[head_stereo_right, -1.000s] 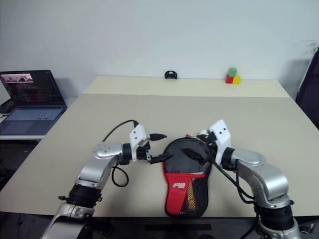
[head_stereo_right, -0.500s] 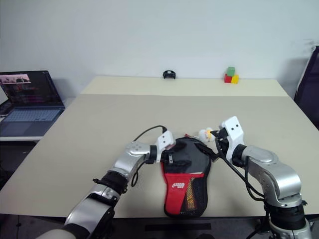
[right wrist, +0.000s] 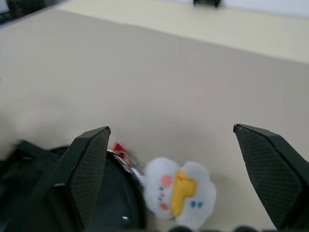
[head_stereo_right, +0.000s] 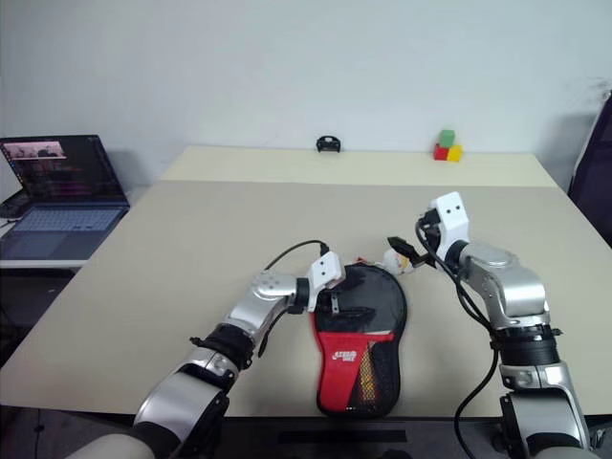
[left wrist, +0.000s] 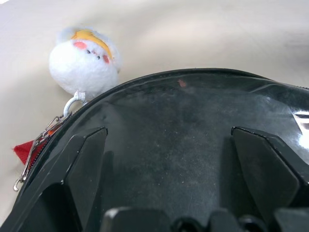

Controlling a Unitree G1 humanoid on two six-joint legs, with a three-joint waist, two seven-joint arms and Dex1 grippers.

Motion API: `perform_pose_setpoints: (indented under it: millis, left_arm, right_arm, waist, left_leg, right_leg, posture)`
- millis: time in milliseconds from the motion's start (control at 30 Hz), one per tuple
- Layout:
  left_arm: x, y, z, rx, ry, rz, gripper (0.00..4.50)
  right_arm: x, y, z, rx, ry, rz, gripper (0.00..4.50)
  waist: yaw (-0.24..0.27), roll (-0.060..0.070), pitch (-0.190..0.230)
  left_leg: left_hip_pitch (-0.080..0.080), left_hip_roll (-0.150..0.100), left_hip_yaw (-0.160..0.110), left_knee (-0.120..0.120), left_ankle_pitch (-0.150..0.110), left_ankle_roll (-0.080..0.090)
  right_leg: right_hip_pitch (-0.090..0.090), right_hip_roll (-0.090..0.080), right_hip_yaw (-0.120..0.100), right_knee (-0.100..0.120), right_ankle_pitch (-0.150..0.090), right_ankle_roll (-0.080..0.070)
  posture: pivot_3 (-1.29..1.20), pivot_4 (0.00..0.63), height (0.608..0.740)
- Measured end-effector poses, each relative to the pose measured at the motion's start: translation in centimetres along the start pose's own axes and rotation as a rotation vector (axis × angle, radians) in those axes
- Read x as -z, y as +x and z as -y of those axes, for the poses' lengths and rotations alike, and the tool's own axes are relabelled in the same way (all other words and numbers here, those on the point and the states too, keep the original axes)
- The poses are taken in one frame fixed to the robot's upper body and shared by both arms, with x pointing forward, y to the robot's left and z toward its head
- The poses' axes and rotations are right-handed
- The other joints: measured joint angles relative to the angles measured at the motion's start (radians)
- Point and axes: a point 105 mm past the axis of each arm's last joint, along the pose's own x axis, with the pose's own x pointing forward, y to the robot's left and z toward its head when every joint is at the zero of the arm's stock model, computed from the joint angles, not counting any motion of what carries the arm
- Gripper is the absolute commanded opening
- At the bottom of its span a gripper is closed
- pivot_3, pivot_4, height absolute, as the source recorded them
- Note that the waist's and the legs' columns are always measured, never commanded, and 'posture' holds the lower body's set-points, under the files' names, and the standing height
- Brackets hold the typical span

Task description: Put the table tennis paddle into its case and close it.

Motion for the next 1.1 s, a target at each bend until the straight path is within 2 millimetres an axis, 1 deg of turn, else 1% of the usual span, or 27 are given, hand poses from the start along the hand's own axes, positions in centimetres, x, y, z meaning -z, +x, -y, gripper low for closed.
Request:
perform_pose_setpoints:
  millis: [67,100,200,333,400,633,733,867,933,1000,1100]
  left_arm:
    - [0.1,-0.2,0.1,-0.003,0.002,0.001,4.46]
    - [0.1,-0.2,0.2,-0.002,0.003,0.003,4.46]
    - [0.0,-0.1,0.4,0.000,0.009,0.008,4.46]
    - [0.0,-0.2,0.5,-0.001,0.008,0.009,4.46]
    - [0.0,-0.3,0.5,-0.005,0.007,0.005,4.46]
    - [0.1,-0.3,0.5,-0.007,0.006,0.003,4.46]
    - [0.1,-0.3,0.4,-0.007,0.007,0.004,4.50]
    - [0.1,-0.2,0.4,-0.012,0.004,0.004,4.50]
    - [0.1,0.0,0.3,-0.021,0.004,0.007,4.50]
    - [0.1,0.1,0.2,-0.024,0.005,0.005,4.50]
    - [0.1,0.5,-0.1,-0.039,0.000,0.001,4.50]
  right_arm:
    - [0.6,1.6,0.4,0.009,0.055,-0.013,4.50]
    - [0.9,2.3,0.3,0.005,0.075,-0.016,4.50]
    - [1.8,3.6,-0.1,-0.004,0.099,-0.029,4.50]
    - [3.5,4.2,0.1,0.007,0.105,-0.066,4.50]
    - [4.1,4.4,-0.2,0.001,0.093,-0.084,4.50]
    - [4.5,4.4,-0.4,-0.012,0.087,-0.093,4.50]
    - [5.0,4.1,-0.3,-0.011,0.092,-0.101,3.87]
    - [5.5,3.7,-0.4,-0.012,0.097,-0.112,2.53]
    - [5.6,3.4,-0.6,-0.017,0.097,-0.111,1.78]
    - [5.7,3.2,-0.8,-0.021,0.097,-0.111,1.19]
    - [5.8,2.9,-1.0,-0.024,0.096,-0.113,0.70]
  waist:
    - [-0.003,0.000,0.000]
    - [-0.004,0.000,0.000]
    - [-0.003,0.001,0.000]
    - [-0.002,0.001,0.000]
    - [-0.003,0.001,0.000]
    - [-0.003,0.001,-0.001]
    - [-0.003,0.001,-0.001]
    - [-0.002,0.001,-0.001]
    - [-0.001,0.002,-0.001]
    - [0.000,0.002,-0.001]
    - [0.001,0.002,-0.002]
  left_leg:
    - [0.000,0.000,0.000,0.000,0.000,0.000]
    - [0.000,0.000,0.000,0.000,0.000,0.000]
    - [-0.001,0.001,0.000,0.000,0.000,-0.001]
    - [-0.001,0.001,0.000,0.000,0.001,-0.001]
    - [-0.001,0.001,0.000,0.000,0.001,-0.001]
    - [-0.001,0.001,0.000,0.000,0.000,-0.001]
    - [-0.001,0.001,0.000,0.000,0.000,-0.001]
    - [-0.001,0.001,0.000,0.000,0.000,-0.001]
    - [-0.001,0.001,0.000,0.000,0.000,-0.001]
    - [-0.001,0.001,0.000,0.000,0.000,-0.001]
    - [0.000,0.000,0.000,0.001,0.000,0.000]
  right_leg:
    - [0.000,0.000,0.000,0.000,0.000,0.000]
    - [0.000,0.000,0.000,0.000,0.000,0.000]
    - [-0.001,0.000,0.000,0.000,0.000,0.000]
    - [-0.001,-0.001,0.000,0.000,0.000,0.000]
    - [-0.001,-0.001,0.000,0.000,0.000,0.000]
    - [-0.001,-0.001,0.000,0.000,0.000,0.000]
    - [-0.001,-0.001,0.001,0.000,0.000,0.000]
    - [-0.001,-0.001,0.000,0.001,0.000,0.000]
    - [-0.001,-0.001,0.000,0.001,0.000,0.000]
    - [-0.001,-0.001,0.000,0.001,0.000,0.000]
    - [0.000,-0.001,0.000,0.001,0.000,0.000]
  posture:
    - [0.00,0.150,0.740]
    - [0.00,0.150,0.740]
    - [0.00,0.150,0.740]
    - [0.00,0.150,0.740]
    - [0.00,0.150,0.740]
    - [0.00,0.150,0.740]
    - [0.00,0.150,0.740]
    - [0.00,0.150,0.740]
    - [0.00,0.150,0.740]
    - [0.00,0.150,0.740]
    - [0.00,0.150,0.740]
